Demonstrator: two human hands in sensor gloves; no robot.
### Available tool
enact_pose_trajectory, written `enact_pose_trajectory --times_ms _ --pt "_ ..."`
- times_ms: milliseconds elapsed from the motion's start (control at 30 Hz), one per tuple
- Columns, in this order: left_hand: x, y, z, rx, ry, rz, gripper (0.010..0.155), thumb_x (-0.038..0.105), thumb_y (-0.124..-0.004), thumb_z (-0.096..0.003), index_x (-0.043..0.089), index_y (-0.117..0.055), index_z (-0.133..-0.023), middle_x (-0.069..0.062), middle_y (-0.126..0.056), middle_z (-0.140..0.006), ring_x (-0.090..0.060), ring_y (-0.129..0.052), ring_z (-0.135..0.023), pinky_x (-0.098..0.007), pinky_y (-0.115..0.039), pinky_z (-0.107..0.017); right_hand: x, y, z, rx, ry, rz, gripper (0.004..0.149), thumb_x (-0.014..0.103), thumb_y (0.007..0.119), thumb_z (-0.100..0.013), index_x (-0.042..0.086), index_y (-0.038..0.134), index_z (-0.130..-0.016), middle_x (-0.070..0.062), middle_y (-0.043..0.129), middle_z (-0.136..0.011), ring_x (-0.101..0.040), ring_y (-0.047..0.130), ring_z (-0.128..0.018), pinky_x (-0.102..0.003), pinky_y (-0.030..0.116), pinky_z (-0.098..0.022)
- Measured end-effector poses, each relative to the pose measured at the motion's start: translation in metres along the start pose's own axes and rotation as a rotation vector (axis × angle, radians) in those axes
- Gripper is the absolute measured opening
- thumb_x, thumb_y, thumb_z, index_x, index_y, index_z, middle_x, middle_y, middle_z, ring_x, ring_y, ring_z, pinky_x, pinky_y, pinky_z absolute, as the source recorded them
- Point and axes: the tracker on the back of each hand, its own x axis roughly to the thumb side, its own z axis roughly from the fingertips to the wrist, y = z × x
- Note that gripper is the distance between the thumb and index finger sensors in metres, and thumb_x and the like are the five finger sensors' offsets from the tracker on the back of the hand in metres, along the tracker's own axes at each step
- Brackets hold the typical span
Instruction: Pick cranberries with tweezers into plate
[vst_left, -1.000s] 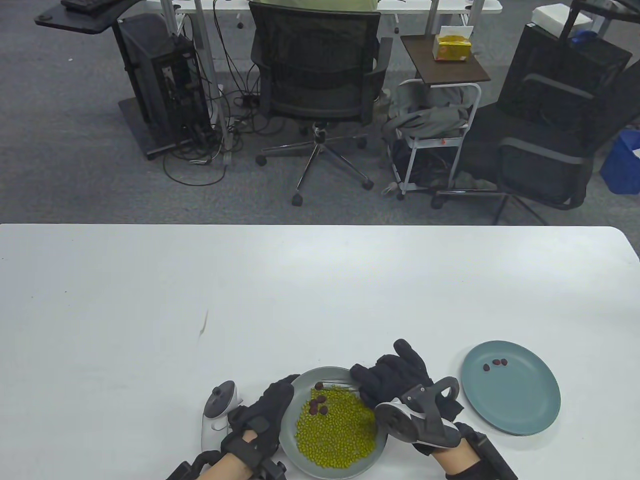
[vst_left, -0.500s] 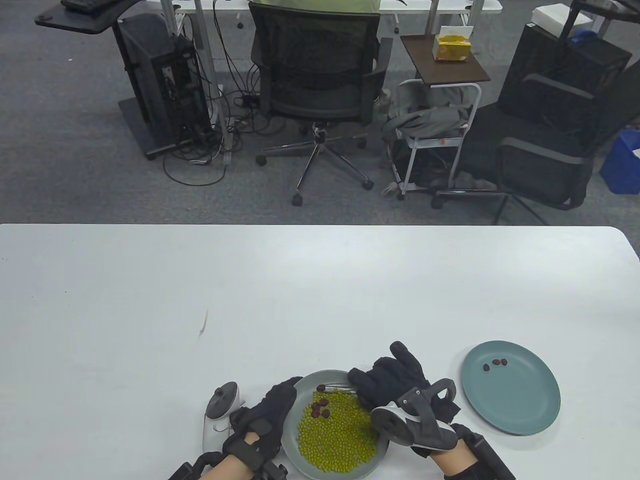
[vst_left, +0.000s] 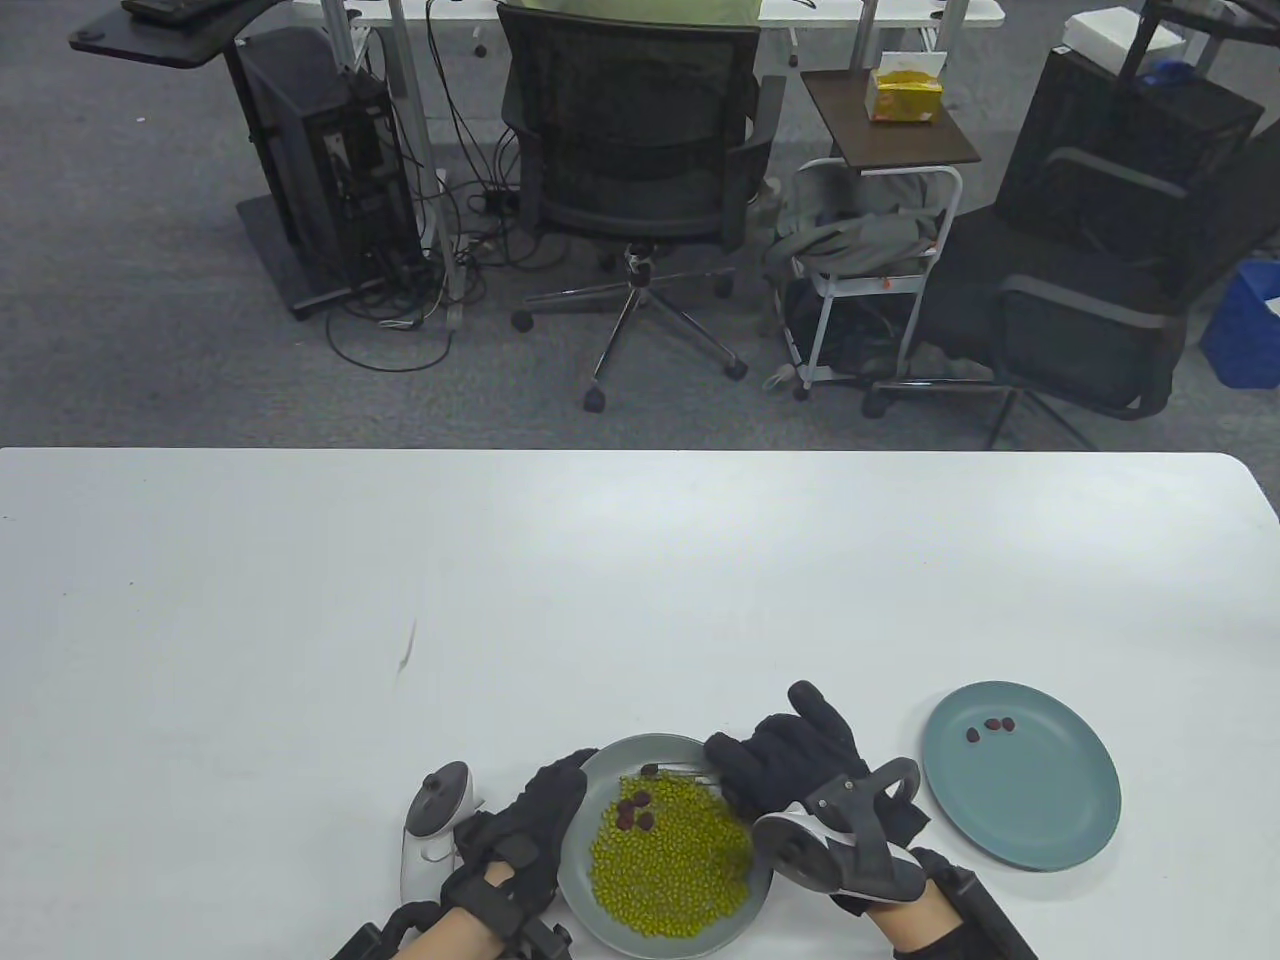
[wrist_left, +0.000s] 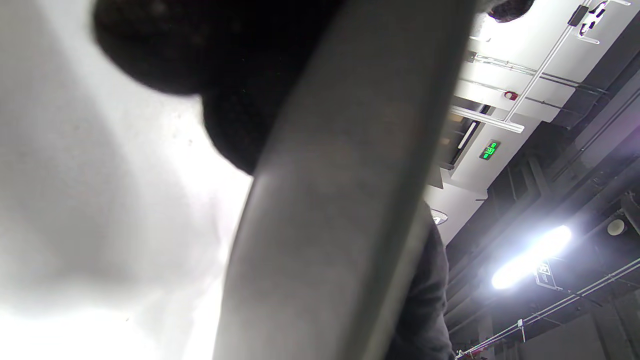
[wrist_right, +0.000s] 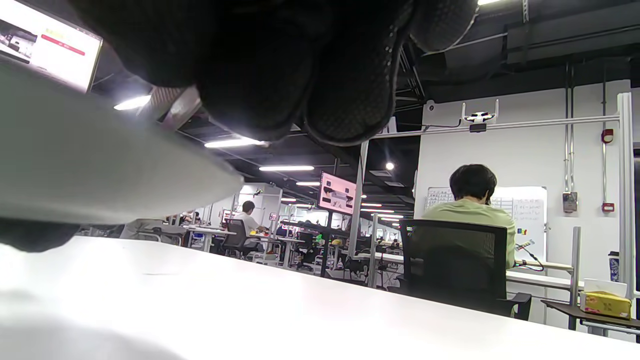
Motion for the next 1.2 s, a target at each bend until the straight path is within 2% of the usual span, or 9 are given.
enact_pose_trajectory --times_ms 233,600,1200 --pt "0.006 0.004 0.002 0.026 -0.025 -0.012 0.061 0.052 -0.059 -0.0527 0.022 -0.042 -0.102 -0.006 -0.073 -0.091 -0.027 -0.104 -0.040 -0.032 -0.091 -0.021 -0.015 -0.015 0.004 -0.049 0.034 -0.006 0.047 0.050 0.071 -0.037 0.036 0.078 -0.081 0.017 0.090 -0.060 -0.012 0.087 -0.071 -0.047 0.045 -0.078" --pt "0.011 0.013 0.006 0.055 -0.046 -0.009 0.060 0.052 -0.059 -0.0526 0.022 -0.042 -0.102 -0.006 -0.073 -0.090 -0.027 -0.105 -0.040 -0.032 -0.091 -0.021 -0.062 -0.039 0.012 -0.117 0.184 0.010 0.047 0.050 0.072 -0.037 0.035 0.079 -0.081 0.018 0.091 -0.059 -0.012 0.088 -0.070 -0.047 0.046 -0.078" --pt "0.012 0.013 0.006 0.059 -0.052 -0.009 0.060 0.052 -0.059 -0.0527 0.022 -0.042 -0.102 -0.006 -0.073 -0.090 -0.027 -0.104 -0.040 -0.032 -0.091 -0.021 -0.134 -0.049 0.024 -0.109 0.415 0.023 0.047 0.050 0.072 -0.037 0.035 0.080 -0.080 0.018 0.092 -0.058 -0.012 0.089 -0.069 -0.048 0.047 -0.077"
